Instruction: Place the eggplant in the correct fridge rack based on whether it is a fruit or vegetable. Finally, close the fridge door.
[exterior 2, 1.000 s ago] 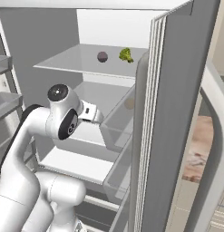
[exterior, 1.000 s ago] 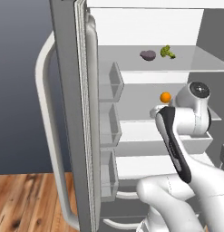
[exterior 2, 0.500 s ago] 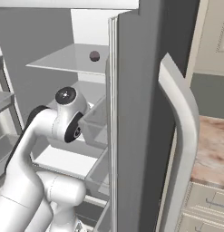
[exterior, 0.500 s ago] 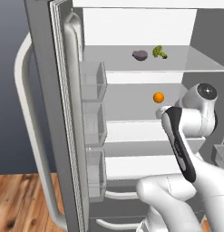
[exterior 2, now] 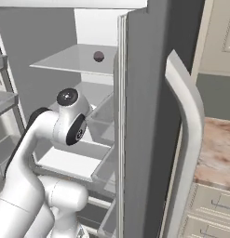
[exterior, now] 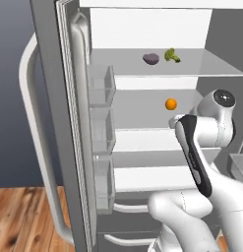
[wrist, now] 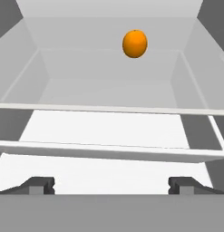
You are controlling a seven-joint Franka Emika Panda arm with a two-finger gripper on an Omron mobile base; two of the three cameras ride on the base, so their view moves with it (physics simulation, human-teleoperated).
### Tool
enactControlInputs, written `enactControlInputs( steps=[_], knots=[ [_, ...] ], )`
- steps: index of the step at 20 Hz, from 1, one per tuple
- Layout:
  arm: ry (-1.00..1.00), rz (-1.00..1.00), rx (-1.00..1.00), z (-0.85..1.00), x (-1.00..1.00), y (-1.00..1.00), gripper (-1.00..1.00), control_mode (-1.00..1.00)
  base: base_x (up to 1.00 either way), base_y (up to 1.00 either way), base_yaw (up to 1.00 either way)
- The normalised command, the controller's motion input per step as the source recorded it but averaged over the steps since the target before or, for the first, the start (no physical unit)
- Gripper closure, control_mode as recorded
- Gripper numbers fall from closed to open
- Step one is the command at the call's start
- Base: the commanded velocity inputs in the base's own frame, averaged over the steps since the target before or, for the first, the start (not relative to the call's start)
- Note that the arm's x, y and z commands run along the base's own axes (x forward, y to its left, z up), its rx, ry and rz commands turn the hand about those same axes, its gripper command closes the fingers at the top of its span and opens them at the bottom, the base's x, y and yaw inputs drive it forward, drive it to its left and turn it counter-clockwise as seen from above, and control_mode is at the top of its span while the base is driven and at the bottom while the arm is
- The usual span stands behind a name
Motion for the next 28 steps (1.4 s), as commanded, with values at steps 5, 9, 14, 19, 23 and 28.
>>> enactControlInputs(
  steps=[5,9,14,19,23,28],
  knots=[
    [0.0,0.0,0.0,0.0,0.0,0.0,-1.0,1.0,-0.49,0.09,0.0],
    [0.0,0.0,0.0,0.0,0.0,0.0,-1.0,1.0,-0.34,0.34,0.0],
    [0.0,0.0,0.0,0.0,0.0,0.0,-1.0,1.0,-0.42,0.17,-0.01],
    [0.0,0.0,0.0,0.0,0.0,0.0,-1.0,1.0,-0.48,0.1,0.0],
    [0.0,0.0,0.0,0.0,0.0,0.0,-1.0,1.0,-0.41,0.29,-0.01],
    [0.0,0.0,0.0,0.0,0.0,0.0,-1.0,1.0,-0.24,0.43,-0.07]
  ],
)
